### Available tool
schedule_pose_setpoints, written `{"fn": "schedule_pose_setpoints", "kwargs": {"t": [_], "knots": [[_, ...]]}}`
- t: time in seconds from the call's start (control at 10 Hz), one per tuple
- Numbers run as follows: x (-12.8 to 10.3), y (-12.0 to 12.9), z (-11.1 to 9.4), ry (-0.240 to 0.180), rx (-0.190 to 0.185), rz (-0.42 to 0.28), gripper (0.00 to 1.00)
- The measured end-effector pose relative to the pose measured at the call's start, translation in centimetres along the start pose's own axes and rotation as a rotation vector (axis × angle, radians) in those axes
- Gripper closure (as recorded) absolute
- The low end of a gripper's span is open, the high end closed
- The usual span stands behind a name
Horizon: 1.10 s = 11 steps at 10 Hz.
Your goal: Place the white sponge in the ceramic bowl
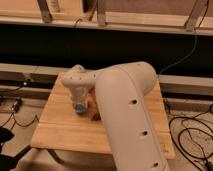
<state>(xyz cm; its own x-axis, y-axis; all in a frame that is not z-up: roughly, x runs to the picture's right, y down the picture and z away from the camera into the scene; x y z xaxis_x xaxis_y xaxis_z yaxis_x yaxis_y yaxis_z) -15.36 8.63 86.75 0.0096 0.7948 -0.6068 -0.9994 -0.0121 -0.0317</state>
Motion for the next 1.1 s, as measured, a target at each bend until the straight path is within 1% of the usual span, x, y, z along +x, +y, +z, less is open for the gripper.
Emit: {"fn": "schedule_pose_setpoints", "kwargs": {"t": [0.1,0.2,0.3,0.4,0.6,0.7,0.8,1.0,1.1], "knots": [[-0.6,0.3,-2.6,-0.041,-0.005,-0.010,1.00],[-1.5,-0.1,-5.4,-0.089,0.019,-0.018,1.00],[-2.8,-1.2,-7.9,-0.142,0.058,-0.014,1.00],[-4.1,-2.4,-9.6,-0.181,0.094,0.002,1.00],[-6.5,-4.0,-10.9,-0.225,0.156,0.028,1.00],[-7.9,-5.2,-10.8,-0.230,0.197,0.052,1.00],[-9.0,-6.3,-10.2,-0.225,0.225,0.078,1.00],[-10.5,-8.4,-9.3,-0.210,0.255,0.130,1.00],[-11.3,-10.3,-8.7,-0.197,0.274,0.178,1.00]]}}
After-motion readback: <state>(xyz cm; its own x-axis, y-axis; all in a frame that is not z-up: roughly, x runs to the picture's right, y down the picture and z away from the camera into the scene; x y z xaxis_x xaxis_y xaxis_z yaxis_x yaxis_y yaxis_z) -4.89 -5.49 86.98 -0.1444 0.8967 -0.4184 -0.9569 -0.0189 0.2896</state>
